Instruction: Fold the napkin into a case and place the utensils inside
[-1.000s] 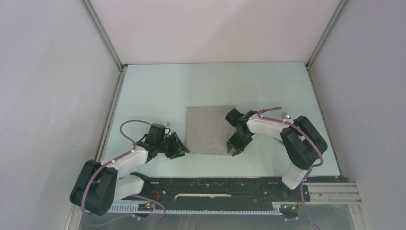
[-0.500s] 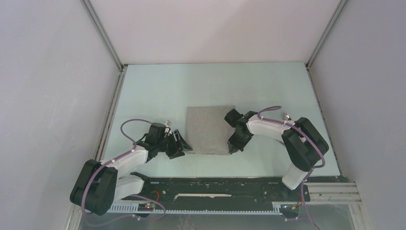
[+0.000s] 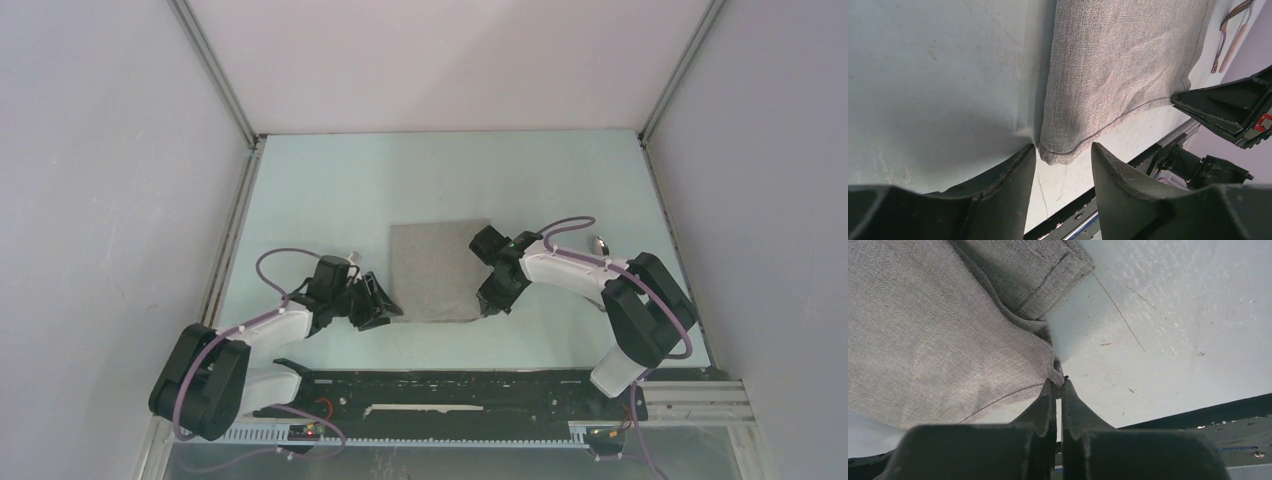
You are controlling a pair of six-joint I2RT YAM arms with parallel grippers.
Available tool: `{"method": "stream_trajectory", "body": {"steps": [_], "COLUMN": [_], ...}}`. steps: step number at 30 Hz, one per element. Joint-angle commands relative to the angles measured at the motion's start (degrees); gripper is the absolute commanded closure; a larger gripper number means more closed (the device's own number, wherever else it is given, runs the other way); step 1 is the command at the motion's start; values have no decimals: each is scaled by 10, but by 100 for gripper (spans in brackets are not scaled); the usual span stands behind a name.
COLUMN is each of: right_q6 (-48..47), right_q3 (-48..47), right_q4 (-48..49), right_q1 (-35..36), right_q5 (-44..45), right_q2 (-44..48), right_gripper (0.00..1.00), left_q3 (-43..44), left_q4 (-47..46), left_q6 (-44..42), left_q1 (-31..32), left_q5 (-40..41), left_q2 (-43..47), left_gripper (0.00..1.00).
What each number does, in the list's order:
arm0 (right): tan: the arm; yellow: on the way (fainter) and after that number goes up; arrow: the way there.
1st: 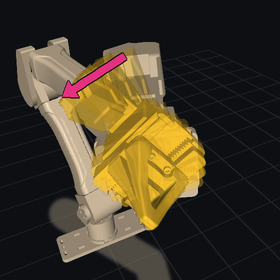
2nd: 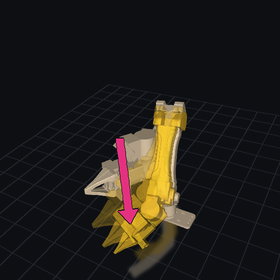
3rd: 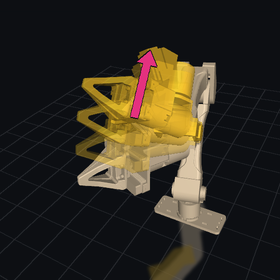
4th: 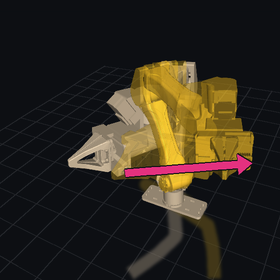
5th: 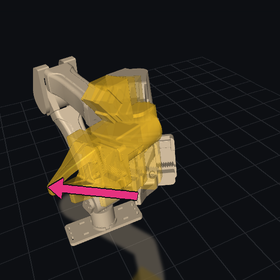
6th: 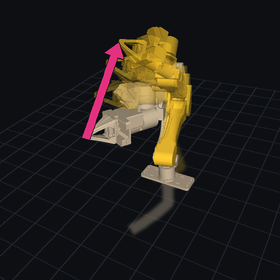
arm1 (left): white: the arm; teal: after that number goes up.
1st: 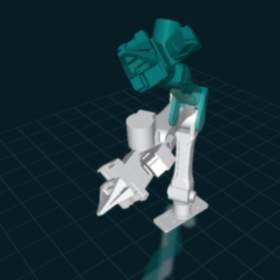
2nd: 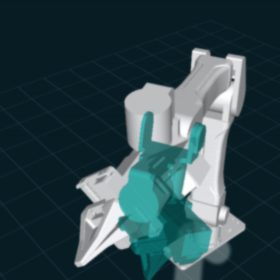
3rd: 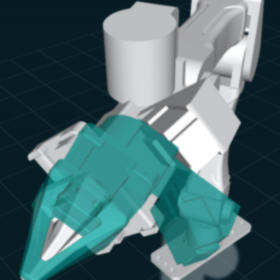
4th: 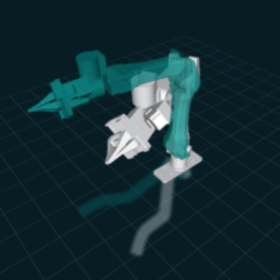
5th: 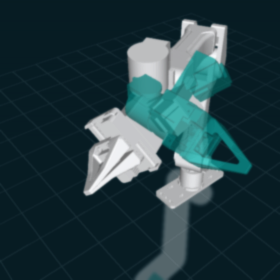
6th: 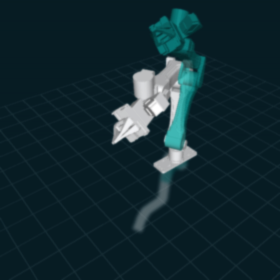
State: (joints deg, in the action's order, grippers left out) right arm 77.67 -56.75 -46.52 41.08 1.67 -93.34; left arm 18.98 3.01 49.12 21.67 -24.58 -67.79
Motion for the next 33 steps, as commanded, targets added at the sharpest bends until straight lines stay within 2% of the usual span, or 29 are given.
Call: {"method": "stream_trajectory", "body": {"steps": [1, 4, 5, 8, 10, 12, 13, 18, 22, 26, 33], "right_q6": [-2, -9, -13, -28, -40, -51, -57, -54, -45, -61, -73], "right_q3": [-15, -15, -15, -15, -15, -13, -10, -8, -20, -32, -34], "right_q4": [19, 20, 17, -3, -20, -31, -30, -18, -27, -30, -21], "right_q1": [7, 8, 8, 7, 5, 4, 2, -15, -19, -18, -3], "right_q5": [14, 17, 18, 24, 24, 15, 5, -11, -10, -5, 17], "right_q2": [7, 9, 11, 18, 22, 24, 25, 16, -12, -40, -46], "right_gripper": [100, 100, 93, 51, 29, 14, 11, 11, 19, 21, 30], "left_q3": [-14, -9, -8, -5, -4, -2, -1, 12, 14, 14, 18], "left_q4": [35, 31, 30, 32, 33, 33, 34, 54, 52, 43, 41], "left_q6": [-15, -17, -18, -18, -13, -2, 2, -1, -5, -3, -9], "left_q1": [10, 11, 10, 10, 10, 11, 10, 10, 10, 10, 10], "left_q5": [44, 44, 46, 44, 32, 12, -2, -2, -1, -4, -7], "left_q2": [-27, -47, -49, -46, -37, -22, -17, 2, -10, -18, -28], "left_gripper": [46, 57, 60, 70, 77, 83, 86, 90, 92, 91, 89]}}
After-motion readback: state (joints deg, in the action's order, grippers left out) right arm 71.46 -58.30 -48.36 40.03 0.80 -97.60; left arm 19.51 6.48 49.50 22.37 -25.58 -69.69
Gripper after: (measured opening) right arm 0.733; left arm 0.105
